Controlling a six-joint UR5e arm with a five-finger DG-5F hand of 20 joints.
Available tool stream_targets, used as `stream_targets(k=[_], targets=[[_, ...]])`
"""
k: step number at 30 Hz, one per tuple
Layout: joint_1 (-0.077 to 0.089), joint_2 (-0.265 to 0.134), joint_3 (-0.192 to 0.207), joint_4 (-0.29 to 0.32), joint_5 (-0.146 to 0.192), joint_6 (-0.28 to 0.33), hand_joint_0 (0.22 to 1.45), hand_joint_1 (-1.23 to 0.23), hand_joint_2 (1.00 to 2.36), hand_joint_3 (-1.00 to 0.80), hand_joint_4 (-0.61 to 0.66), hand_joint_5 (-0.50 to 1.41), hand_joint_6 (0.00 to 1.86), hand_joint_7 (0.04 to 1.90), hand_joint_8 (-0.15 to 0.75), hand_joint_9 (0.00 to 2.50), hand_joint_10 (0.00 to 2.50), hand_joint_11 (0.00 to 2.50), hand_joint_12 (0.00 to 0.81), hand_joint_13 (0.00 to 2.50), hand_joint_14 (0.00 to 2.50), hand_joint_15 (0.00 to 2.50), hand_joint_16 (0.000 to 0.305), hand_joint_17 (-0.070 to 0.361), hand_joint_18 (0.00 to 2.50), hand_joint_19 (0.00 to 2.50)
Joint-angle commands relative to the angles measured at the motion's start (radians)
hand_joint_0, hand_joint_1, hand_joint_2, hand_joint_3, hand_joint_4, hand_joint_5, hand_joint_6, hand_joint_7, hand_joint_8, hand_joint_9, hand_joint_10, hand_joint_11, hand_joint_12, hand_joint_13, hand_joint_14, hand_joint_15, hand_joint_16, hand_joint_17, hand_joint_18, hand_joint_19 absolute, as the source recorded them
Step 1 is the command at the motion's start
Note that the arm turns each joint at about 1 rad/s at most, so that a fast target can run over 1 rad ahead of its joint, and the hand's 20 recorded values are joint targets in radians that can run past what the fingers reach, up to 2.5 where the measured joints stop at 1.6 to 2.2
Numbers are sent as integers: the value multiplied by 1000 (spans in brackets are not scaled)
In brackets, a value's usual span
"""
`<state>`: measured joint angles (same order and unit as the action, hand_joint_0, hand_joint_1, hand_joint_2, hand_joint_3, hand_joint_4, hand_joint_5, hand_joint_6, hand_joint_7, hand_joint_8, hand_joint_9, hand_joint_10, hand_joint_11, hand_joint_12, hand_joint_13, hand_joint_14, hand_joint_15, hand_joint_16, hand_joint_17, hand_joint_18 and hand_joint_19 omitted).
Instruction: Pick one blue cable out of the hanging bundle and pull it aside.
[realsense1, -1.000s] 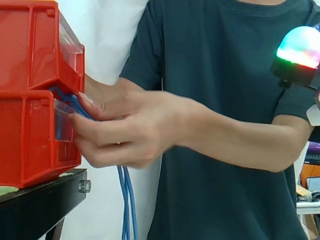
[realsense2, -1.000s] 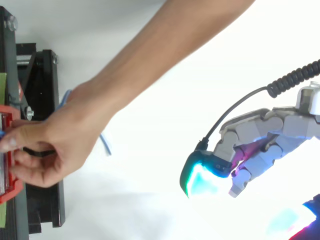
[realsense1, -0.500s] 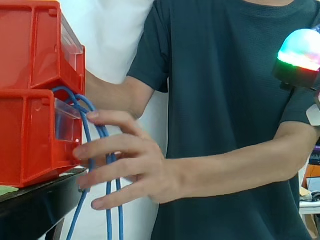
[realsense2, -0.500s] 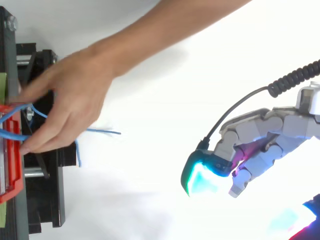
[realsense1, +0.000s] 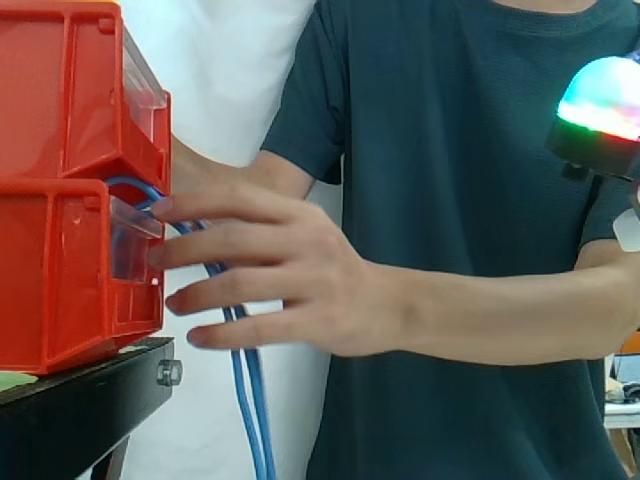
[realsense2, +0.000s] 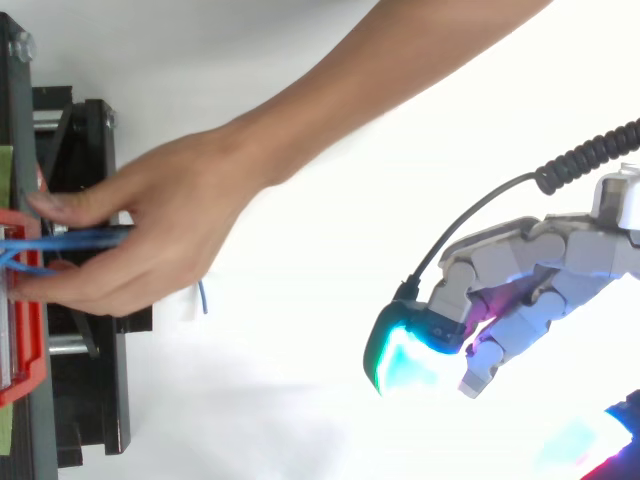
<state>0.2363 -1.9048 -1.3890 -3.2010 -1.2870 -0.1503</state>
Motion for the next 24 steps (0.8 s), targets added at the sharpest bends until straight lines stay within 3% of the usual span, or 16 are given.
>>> stream_targets(k=[1, 4, 9, 12, 24], targets=[[0, 0, 1, 0, 0, 0, 550, -601, 1008, -410, 220, -147, 503, 839, 251, 893, 8, 261, 208, 630, 11, 311, 21, 46, 105, 369], [0, 0, -1, 0, 0, 0, 550, -603, 1008, -410, 180, -164, 502, 748, 226, 845, 0, 85, 201, 624, 9, 268, 21, 47, 105, 364], [0, 0, 1, 0, 0, 0, 518, -605, 1007, -423, -63, -278, 500, 543, 94, 139, 0, 0, 210, 313, 0, 8, 20, 44, 28, 254], [0, 0, 1, 0, 0, 0, 504, -589, 1005, -432, -104, -296, 500, 532, 68, 0, 0, 0, 199, 142, 0, 0, 22, 48, 0, 170], [0, 1, 1, 0, 0, 0, 483, -576, 1004, -447, -113, -300, 500, 517, 81, 58, 0, 0, 206, 90, 0, 0, 24, 54, 0, 128]])
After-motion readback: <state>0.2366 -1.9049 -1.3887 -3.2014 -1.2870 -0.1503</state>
